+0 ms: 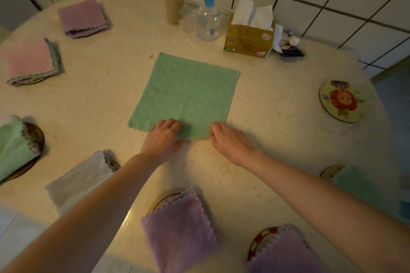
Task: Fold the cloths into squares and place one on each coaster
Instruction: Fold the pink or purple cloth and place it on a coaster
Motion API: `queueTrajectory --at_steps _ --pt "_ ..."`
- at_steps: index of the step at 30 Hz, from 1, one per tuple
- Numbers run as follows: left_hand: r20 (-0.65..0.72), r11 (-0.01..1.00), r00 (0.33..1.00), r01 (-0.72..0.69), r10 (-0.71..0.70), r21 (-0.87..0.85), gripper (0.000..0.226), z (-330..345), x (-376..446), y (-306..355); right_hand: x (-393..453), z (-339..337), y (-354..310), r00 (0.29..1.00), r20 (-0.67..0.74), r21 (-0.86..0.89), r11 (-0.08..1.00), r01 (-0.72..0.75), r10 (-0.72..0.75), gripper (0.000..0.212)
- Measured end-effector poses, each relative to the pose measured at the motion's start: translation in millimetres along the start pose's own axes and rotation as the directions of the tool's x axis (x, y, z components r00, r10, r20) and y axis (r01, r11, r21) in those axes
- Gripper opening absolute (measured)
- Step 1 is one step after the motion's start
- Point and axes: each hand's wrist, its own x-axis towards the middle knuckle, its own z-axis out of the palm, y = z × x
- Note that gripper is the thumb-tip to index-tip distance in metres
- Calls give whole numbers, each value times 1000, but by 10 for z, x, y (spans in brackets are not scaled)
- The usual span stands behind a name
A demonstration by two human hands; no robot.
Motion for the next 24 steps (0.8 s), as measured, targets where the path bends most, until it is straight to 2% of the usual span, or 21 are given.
queueTrajectory --at_steps 4,7,10,14,17,21,24 --pt "-27 985 987 158 -157 73 42 -127 170 -110 75 -405 99 996 -78 295 955 -7 31 10" --pt "-62 954 954 297 -294 39 40 -277 261 -131 124 -724 264 992 -122 347 937 31 12 7" --pt "-143 938 929 324 -340 -126 46 -468 356 28 84 -1053 441 980 -197 335 939 73 -6 15" --pt "-267 939 921 209 -282 -272 47 -641 404 555 -170 -1368 815 962 -254 221 963 156 -97 40" --pt "-321 951 917 150 -236 -271 43 -545 276 999 -543 -1473 1185 953 -280 174 969 173 -120 39" --pt "-287 980 947 98 -146 -174 47 -168 -97 1495 -1200 -1334 1670 964 -238 160 974 158 -118 37" --pt "-164 990 982 74 -93 -118 51 186 -482 1783 -1689 -1105 1993 980 -151 175 972 158 -132 38"
